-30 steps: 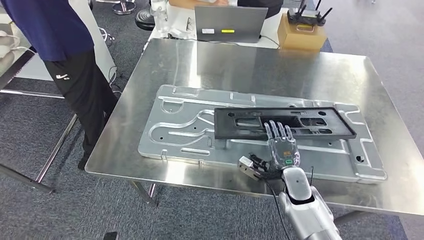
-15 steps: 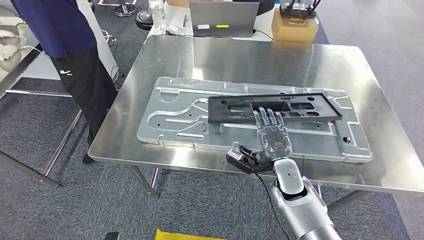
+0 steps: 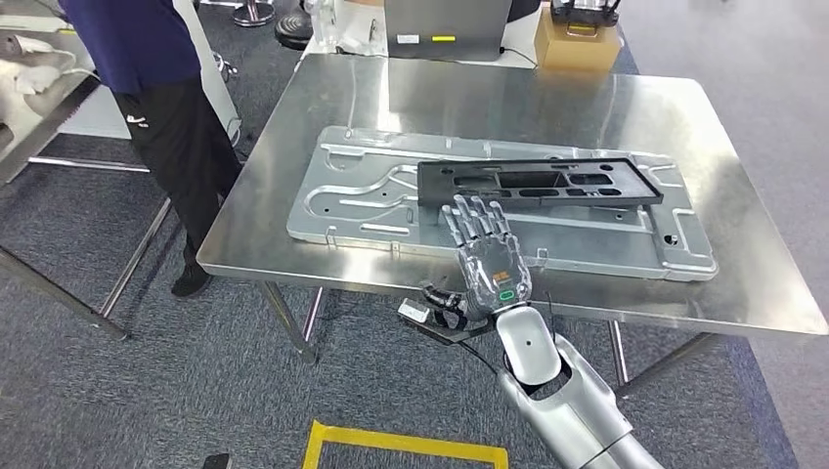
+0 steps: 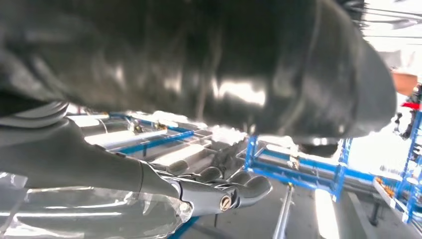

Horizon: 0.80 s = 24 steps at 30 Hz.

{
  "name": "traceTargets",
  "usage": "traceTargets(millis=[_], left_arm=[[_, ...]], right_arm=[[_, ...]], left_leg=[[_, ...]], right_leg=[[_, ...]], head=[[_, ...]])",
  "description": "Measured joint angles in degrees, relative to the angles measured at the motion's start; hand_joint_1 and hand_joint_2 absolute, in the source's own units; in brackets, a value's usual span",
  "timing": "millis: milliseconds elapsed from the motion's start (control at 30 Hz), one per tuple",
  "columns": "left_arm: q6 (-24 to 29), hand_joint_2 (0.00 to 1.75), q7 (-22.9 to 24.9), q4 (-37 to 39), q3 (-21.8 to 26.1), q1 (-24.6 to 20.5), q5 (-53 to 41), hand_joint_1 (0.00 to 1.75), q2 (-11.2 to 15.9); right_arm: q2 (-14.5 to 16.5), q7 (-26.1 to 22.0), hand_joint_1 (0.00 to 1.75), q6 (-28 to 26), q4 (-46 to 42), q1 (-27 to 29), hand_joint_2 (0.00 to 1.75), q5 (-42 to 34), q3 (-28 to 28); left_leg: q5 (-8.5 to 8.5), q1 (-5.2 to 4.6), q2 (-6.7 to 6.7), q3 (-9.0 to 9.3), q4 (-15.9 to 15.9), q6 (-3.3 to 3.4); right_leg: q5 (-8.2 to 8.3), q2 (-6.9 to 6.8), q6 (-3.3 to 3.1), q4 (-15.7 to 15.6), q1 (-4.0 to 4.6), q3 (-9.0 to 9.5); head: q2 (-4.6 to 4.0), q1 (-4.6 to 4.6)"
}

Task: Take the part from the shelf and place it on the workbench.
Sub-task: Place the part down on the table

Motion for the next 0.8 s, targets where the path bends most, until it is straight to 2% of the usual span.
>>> traceTargets(millis=[33,100,133,167,200,233,267,300,333,367,400,467,500,533,600,633,667,700,733,767,800], left_arm=[[0.0,0.0,0.02,0.01,0.01,-0.02,0.0,0.0,-0.05],[0.0,0.0,0.02,0.01,0.02,-0.04,0.02,0.0,-0.02],[0.0,0.0,0.02,0.01,0.02,-0.03,0.03,0.0,-0.02],[0.0,0.0,0.02,0.01,0.03,-0.02,0.04,0.0,-0.02],[0.0,0.0,0.02,0.01,0.03,-0.01,0.05,0.0,-0.02],[0.0,0.0,0.02,0.01,0.03,0.01,0.08,0.0,-0.03],[0.0,0.0,-0.01,0.01,0.04,0.01,0.16,0.0,-0.04],[0.04,0.0,-0.07,0.01,0.06,0.01,0.27,0.0,-0.09],[0.1,0.0,-0.14,0.01,0.12,0.02,0.41,0.0,-0.15],[0.23,0.0,-0.29,0.01,0.26,0.03,0.62,0.0,-0.19],[0.4,0.0,-0.47,0.01,0.46,0.06,0.88,0.0,-0.25],[0.71,0.0,-0.82,0.01,1.02,0.27,1.58,0.0,-0.27],[0.84,0.0,-0.95,0.01,1.33,0.41,1.99,0.0,-0.29],[1.01,0.0,-1.08,0.01,1.71,0.58,2.47,0.0,-0.32],[1.38,0.0,-1.39,0.02,2.5,0.81,3.51,0.0,-0.45],[1.57,0.0,-1.58,0.02,2.91,0.91,3.99,0.0,-0.54],[1.73,0.0,-1.76,0.02,3.31,0.97,4.45,0.0,-0.6],[1.9,0.0,-1.93,0.01,3.73,1.03,4.92,0.0,-0.64],[2.11,0.0,-2.08,0.01,4.16,1.06,5.39,0.0,-0.66],[2.36,0.0,-2.26,0.01,4.64,1.05,5.92,0.0,-0.68],[2.61,0.0,-2.43,0.01,5.1,0.99,6.38,0.0,-0.73]], right_arm=[[-0.17,0.02,0.0,0.03,-0.08,-0.03,0.0,0.0,0.2],[-0.4,0.04,0.0,0.05,-0.17,-0.07,0.0,0.0,0.54],[-0.52,0.04,0.0,0.07,-0.17,-0.06,0.0,0.0,0.68],[-0.6,0.04,0.0,0.05,-0.17,-0.05,0.0,0.0,0.81],[-0.67,0.04,0.0,-0.01,-0.18,-0.03,0.0,0.0,0.93],[-0.7,0.02,0.0,-0.16,-0.23,0.02,0.0,0.0,1.03],[-0.72,-0.1,0.0,-0.54,-0.44,0.2,0.0,0.0,1.11],[-0.68,-0.49,0.0,-1.26,-0.87,0.63,0.0,0.0,1.15],[-0.63,-1.07,0.0,-2.28,-1.43,1.4,0.0,-0.01,1.14],[-0.44,-2.08,0.0,-4.0,-2.14,2.59,0.0,-0.08,0.97],[-0.15,-3.44,0.0,-6.14,-2.87,4.3,0.0,-0.36,0.63],[0.84,-6.94,0.0,-11.24,-4.33,8.87,0.0,-2.13,-0.6],[1.47,-9.01,0.0,-13.42,-5.15,11.56,0.0,-3.87,-1.39],[2.3,-11.85,0.0,-15.25,-6.14,14.46,0.0,-6.82,-2.43],[4.36,-19.83,0.0,-17.28,-7.97,20.8,0.0,-15.42,-5.46],[5.5,-24.59,0.0,-17.73,-8.52,23.99,0.0,-20.37,-7.41],[6.65,-29.51,0.0,-17.87,-8.52,26.75,0.0,-25.42,-9.69],[7.74,-34.18,0.0,-17.87,-7.92,28.94,0.0,-30.49,-12.12],[8.83,-38.36,0.0,-17.77,-6.49,30.48,0.0,-35.7,-14.83],[9.97,-42.46,0.0,-17.63,-4.07,31.55,0.0,-41.4,-18.15],[11.0,-45.86,0.0,-17.51,-0.78,32.29,0.0,-46.53,-21.81]], left_leg=[[0.81,0.15,0.15,-0.73,-0.12,0.41],[2.32,0.13,0.25,-2.63,-0.06,0.75],[3.04,0.12,0.27,-3.65,0.01,0.69],[3.74,0.12,0.3,-4.68,0.13,0.59],[4.38,0.13,0.34,-5.68,0.28,0.44],[4.97,0.15,0.37,-6.62,0.47,0.27],[5.52,0.16,0.38,-7.41,0.71,0.04],[5.97,0.11,0.34,-8.02,0.95,-0.26],[6.45,0.07,0.3,-8.37,1.09,-0.59],[6.94,0.07,0.27,-8.49,1.09,-0.95],[7.47,0.11,0.24,-8.53,0.94,-1.33],[7.94,0.33,0.11,-8.79,0.68,-2.08],[6.78,0.42,0.04,-9.25,1.3,-2.36],[4.46,0.48,-0.02,-9.92,2.97,-2.59],[-1.91,0.55,0.02,-11.4,9.38,-2.93],[-4.21,0.56,0.02,-11.87,13.17,-3.09],[-5.07,0.56,0.03,-11.9,16.15,-3.18],[-4.52,0.55,0.03,-11.23,17.67,-3.18],[-2.99,0.54,0.03,-9.7,17.28,-3.1],[-1.35,0.54,-0.01,-7.11,14.83,-2.93],[-0.93,0.46,-0.1,-3.85,10.79,-2.71]], right_leg=[[-2.68,0.12,0.36,2.3,-0.15,-0.81],[-8.4,0.2,0.98,9.47,-0.43,-2.69],[-9.75,0.2,1.23,12.83,-0.57,-3.21],[-9.64,0.2,1.4,14.85,-0.68,-3.03],[-8.32,0.19,1.5,14.97,-0.79,-1.89],[-6.61,0.19,1.5,13.1,-0.87,0.3],[-5.57,0.2,1.38,9.54,-0.92,3.47],[-5.64,0.22,1.12,4.9,-0.84,7.0],[-6.38,0.21,0.8,0.9,-0.72,9.84],[-7.26,0.22,0.44,-1.95,-0.51,11.67],[-7.68,0.2,0.07,-3.39,-0.28,12.34],[-6.75,-0.03,-0.79,-3.76,-0.21,11.7],[-6.09,-0.18,-1.32,-3.86,-0.28,11.14],[-5.38,-0.35,-1.79,-3.99,-0.36,10.44],[-4.15,-0.61,-2.36,-3.89,-0.26,8.83],[-3.58,-0.75,-2.43,-3.74,-0.14,7.92],[-3.01,-0.86,-2.45,-3.51,-0.02,6.92],[-2.47,-0.92,-2.43,-3.16,0.06,5.84],[-1.98,-0.9,-2.36,-2.75,0.1,4.77],[-1.56,-0.85,-2.19,-2.29,0.11,3.81],[-1.18,-0.81,-1.94,-1.86,0.14,3.03]], head=[[0.0,0.01],[0.0,0.02],[0.0,0.03],[0.0,0.02],[0.0,0.02],[0.0,0.02],[0.0,0.02],[0.0,0.01],[0.0,-0.01],[0.0,-0.02],[0.0,-0.02],[0.0,0.0],[0.0,-0.01],[0.0,-0.02],[0.0,-0.03],[0.0,-0.03],[0.0,-0.02],[0.0,-0.03],[0.0,-0.03],[0.0,-0.03],[0.0,-0.04]])
